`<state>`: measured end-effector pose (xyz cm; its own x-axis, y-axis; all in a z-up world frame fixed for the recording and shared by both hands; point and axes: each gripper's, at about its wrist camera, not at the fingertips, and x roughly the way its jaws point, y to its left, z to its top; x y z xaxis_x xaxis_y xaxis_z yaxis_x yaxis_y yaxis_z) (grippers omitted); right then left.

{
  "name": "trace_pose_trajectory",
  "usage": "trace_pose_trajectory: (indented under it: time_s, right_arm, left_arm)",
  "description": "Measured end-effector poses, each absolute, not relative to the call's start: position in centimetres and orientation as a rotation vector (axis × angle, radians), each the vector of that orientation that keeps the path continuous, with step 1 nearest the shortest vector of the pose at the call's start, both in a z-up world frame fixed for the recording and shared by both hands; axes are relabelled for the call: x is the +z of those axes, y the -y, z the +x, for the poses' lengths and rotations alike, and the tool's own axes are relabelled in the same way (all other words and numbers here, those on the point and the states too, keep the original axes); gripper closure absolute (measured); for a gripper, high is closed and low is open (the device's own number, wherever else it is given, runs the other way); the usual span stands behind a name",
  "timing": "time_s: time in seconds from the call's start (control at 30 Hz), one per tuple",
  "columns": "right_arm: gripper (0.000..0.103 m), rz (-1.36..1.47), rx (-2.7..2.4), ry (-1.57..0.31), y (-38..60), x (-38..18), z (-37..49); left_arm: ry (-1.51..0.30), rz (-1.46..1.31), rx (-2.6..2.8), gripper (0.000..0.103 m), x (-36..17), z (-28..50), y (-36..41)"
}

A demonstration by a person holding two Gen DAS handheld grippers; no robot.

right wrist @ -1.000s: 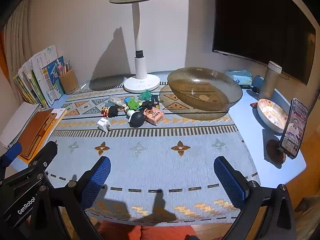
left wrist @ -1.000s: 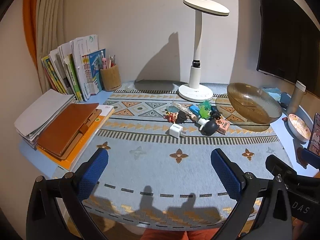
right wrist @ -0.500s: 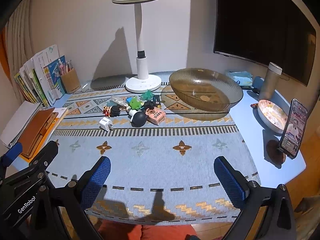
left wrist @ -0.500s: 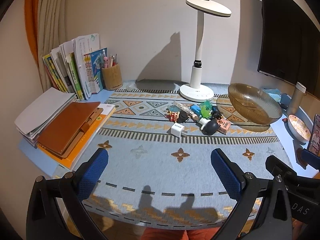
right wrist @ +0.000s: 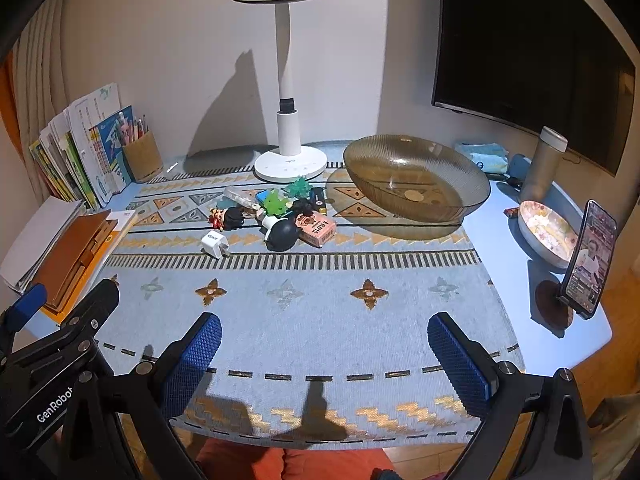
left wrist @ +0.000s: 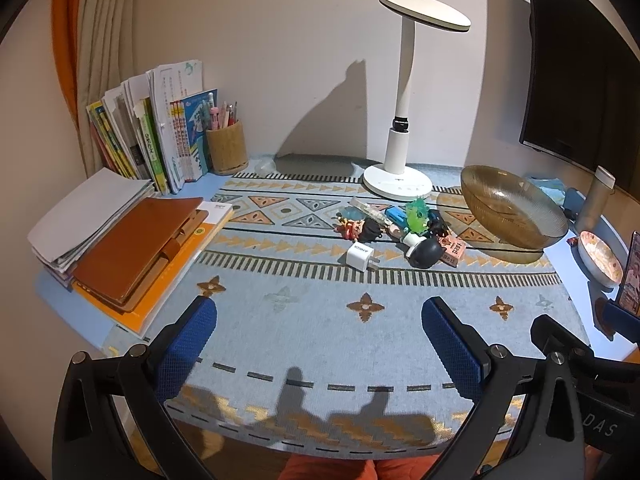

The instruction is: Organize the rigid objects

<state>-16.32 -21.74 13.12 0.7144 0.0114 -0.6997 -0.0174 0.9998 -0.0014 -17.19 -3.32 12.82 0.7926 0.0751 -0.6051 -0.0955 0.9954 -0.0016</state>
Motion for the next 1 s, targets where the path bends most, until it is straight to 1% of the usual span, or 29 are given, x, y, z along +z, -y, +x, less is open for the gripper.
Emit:
trace_pose_trajectory:
  time_s: [0.27, 0.43, 0.67, 0.73, 0.8, 0.83, 0.87, 0.93, 1.0]
  right_arm:
    - [0.000, -0.057, 0.018, -0.768, 22.0, 12.6, -15.2]
    - [0.000, -0.012, 0.032, -0.802, 23.6, 11.3, -12.9]
    - [0.000, -0.013, 0.140, -0.866, 23.7, 8.3, -7.5]
    - [0.001, -0.012, 0.176, -0.880, 23.9, 7.5, -5.2]
    - [0.012, -0.010, 0.198, -0.913, 24.2, 6.5, -2.8]
    - [0.023, -0.013, 0.202, -0.940, 24.3, 5.8, -1.4]
    - [0.029, -0.014, 0.205, -0.960, 24.4, 5.3, -0.5]
    - [0.032, -0.013, 0.209, -0.995, 24.7, 4.0, 1.7]
    - [0.032, -0.024, 0.194, -1.010, 24.9, 3.3, 3.1]
  left_arm:
    - [-0.676, -0.039, -0.009, 0.001, 12.0, -15.6, 2.5]
    - [-0.758, -0.029, -0.124, 0.001, 10.0, -12.7, 2.0]
    - [-0.876, -0.153, -0.222, 0.001, 6.2, -5.1, 0.5]
    - [-0.891, -0.150, -0.222, 0.001, 5.3, -3.2, 0.7]
    - [-0.909, -0.125, -0.206, 0.001, 4.4, -1.1, 1.3]
    - [-0.913, -0.124, -0.207, 0.001, 4.2, -0.4, 1.5]
    - [-0.915, -0.126, -0.210, 0.001, 4.0, 0.1, 1.7]
    - [-0.920, -0.120, -0.216, 0.001, 3.5, 1.1, 2.3]
    - [-0.929, -0.093, -0.202, 0.001, 3.0, 1.7, 3.1]
